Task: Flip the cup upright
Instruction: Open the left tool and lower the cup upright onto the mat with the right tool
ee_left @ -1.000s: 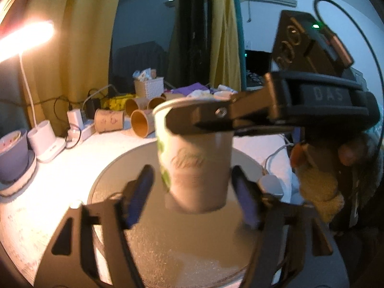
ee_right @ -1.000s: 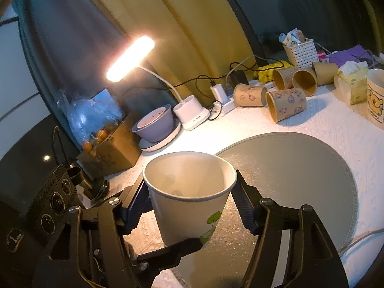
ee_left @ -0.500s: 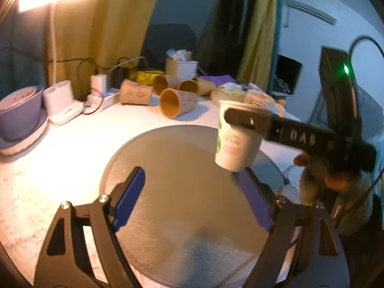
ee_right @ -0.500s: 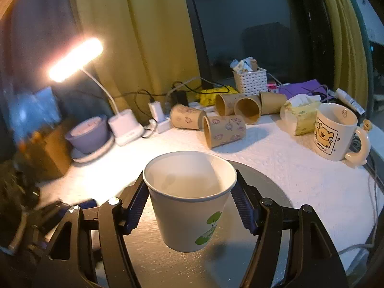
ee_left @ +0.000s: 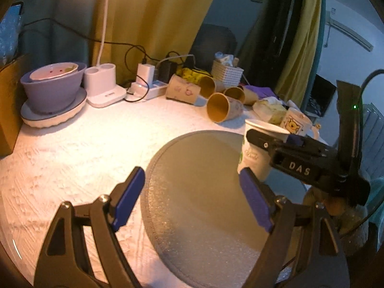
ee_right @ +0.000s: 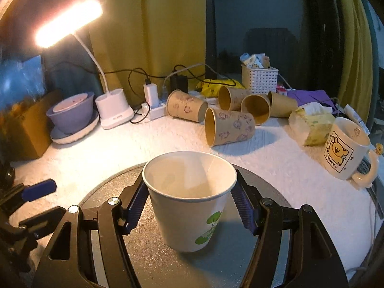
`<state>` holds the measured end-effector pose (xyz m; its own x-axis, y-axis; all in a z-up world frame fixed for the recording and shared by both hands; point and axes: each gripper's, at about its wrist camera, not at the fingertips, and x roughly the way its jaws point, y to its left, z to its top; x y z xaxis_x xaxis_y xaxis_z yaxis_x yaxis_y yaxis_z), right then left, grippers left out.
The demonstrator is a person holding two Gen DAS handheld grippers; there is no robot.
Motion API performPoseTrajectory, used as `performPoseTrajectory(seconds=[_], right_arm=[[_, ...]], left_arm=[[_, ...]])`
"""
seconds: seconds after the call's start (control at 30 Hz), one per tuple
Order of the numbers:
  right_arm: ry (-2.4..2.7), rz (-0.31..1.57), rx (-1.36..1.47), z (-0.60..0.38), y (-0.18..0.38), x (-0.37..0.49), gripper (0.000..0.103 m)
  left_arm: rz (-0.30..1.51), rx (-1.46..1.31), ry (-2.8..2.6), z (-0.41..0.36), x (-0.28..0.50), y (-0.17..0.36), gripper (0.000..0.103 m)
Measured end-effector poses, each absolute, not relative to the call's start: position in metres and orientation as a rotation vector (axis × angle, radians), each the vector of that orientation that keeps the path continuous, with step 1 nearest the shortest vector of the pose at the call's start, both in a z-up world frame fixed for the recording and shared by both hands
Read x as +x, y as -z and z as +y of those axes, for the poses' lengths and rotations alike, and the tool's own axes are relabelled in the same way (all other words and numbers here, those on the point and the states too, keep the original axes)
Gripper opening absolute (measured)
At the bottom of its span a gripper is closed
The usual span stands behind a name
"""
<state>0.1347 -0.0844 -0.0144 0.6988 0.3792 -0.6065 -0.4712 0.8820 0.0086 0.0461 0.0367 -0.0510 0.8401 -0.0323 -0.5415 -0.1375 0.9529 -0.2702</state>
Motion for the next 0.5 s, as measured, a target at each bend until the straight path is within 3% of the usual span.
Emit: performPoseTrajectory(seconds=[0.5], right_arm=[[-0.482, 0.658, -0.177, -0.084, 0.018, 0.122, 0.075]], left_arm=[[0.524, -0.272, -0.065, 0.031, 0.036, 0.044, 0.082]])
